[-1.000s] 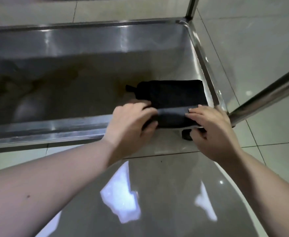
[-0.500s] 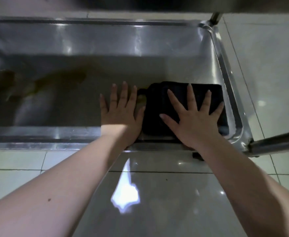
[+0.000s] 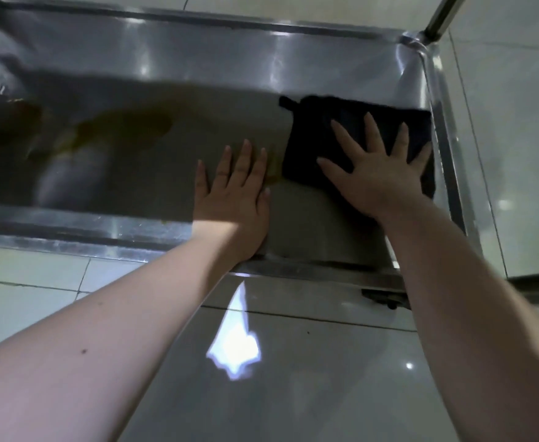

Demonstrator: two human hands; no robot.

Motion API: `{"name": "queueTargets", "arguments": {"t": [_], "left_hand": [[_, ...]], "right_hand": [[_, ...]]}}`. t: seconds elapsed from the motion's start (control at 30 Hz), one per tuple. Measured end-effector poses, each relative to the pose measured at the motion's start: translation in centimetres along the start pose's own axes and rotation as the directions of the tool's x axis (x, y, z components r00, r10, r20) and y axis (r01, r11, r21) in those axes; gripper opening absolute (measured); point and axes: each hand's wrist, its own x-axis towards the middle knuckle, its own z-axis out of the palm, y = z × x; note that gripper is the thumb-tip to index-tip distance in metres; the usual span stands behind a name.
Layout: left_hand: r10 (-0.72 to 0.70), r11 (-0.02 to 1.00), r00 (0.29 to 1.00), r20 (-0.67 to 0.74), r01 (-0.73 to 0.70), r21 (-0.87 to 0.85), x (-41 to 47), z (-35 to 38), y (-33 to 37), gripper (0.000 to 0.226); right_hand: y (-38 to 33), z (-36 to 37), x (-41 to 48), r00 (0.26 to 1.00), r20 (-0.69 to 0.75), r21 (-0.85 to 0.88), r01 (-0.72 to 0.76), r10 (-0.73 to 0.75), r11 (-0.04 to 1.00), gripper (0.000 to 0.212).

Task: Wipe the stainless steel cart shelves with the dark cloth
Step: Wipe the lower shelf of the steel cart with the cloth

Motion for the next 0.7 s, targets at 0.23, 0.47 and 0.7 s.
{"name": "queueTargets", "arguments": {"t": [0.23, 0.47, 0.7], "left_hand": [[-0.005, 1.000, 1.000, 0.000, 0.005, 0.019, -0.4, -0.1, 0.1, 0.063], [0.021, 0.999, 1.000, 0.023, -0.021, 0.028, -0.4, -0.2, -0.1, 0.062], [0.023, 0.999, 1.000, 0.015, -0.023, 0.026, -0.6, -0.3, -0.1, 0.060]], "right_hand": [[1.1, 2.4, -11.4, 0.995, 0.101, -0.064, 0.033, -0.026, 0.997, 0.067], [3.1, -0.7, 1.1, 1.000, 0.005, -0.044, -0.009, 0.009, 0.999, 0.067], [2.6, -2.6, 8.2, 0.998, -0.010, -0.030, -0.059, 0.059, 0.998, 0.071]]}}
